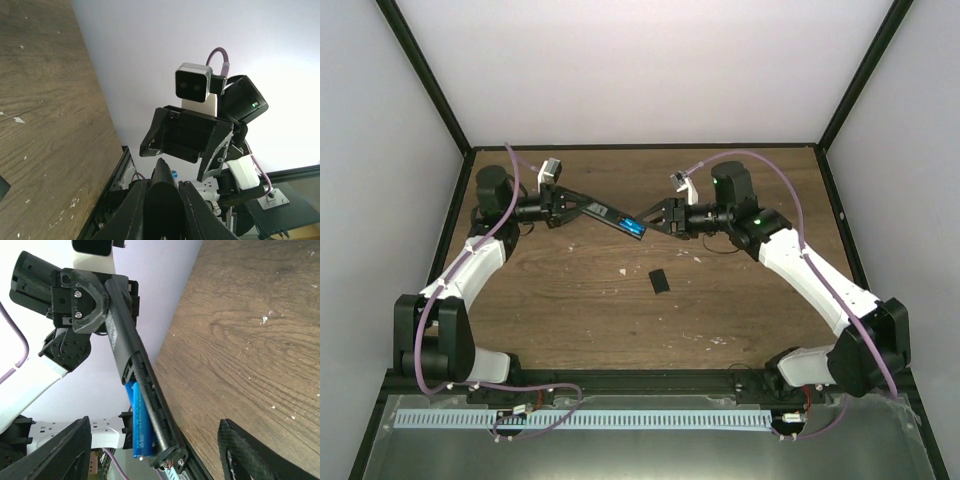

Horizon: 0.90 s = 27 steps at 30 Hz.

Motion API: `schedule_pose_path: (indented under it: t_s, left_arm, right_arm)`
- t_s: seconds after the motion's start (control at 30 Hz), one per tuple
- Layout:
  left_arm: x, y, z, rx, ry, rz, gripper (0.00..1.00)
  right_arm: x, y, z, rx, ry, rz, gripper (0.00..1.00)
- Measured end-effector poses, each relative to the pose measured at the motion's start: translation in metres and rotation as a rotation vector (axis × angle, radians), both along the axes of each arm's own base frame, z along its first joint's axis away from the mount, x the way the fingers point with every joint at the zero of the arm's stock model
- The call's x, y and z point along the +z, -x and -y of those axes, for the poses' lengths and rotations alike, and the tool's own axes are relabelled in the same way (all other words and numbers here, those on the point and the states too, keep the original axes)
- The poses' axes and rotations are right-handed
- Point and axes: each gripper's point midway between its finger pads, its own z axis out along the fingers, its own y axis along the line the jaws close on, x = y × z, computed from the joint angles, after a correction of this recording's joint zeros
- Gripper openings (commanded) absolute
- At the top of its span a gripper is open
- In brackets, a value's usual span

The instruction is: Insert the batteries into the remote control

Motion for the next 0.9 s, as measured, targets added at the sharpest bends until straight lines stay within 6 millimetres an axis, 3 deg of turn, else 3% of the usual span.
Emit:
schedule_pose_path:
  t_s: [0.13,0.3,0.9]
  left_arm:
    - [0.002,0.0,0.0,-0.003,0.003,0.002,0.0]
    - [0.002,0.001,0.0,-0.007,0.005,0.006,0.0]
    - [0.001,0.003,0.0,-0.011,0.009,0.005,0.0]
  right_arm:
    - [-0.007,-0.002,-0.003,0.004,0.008,-0.014,0.58]
    - [-0.006,-0.002,-0.004,0.009,0.001,-0.012,0.46]
    - [-0.007,0.001,-0.013,0.048,-0.016,-0.018,0.33]
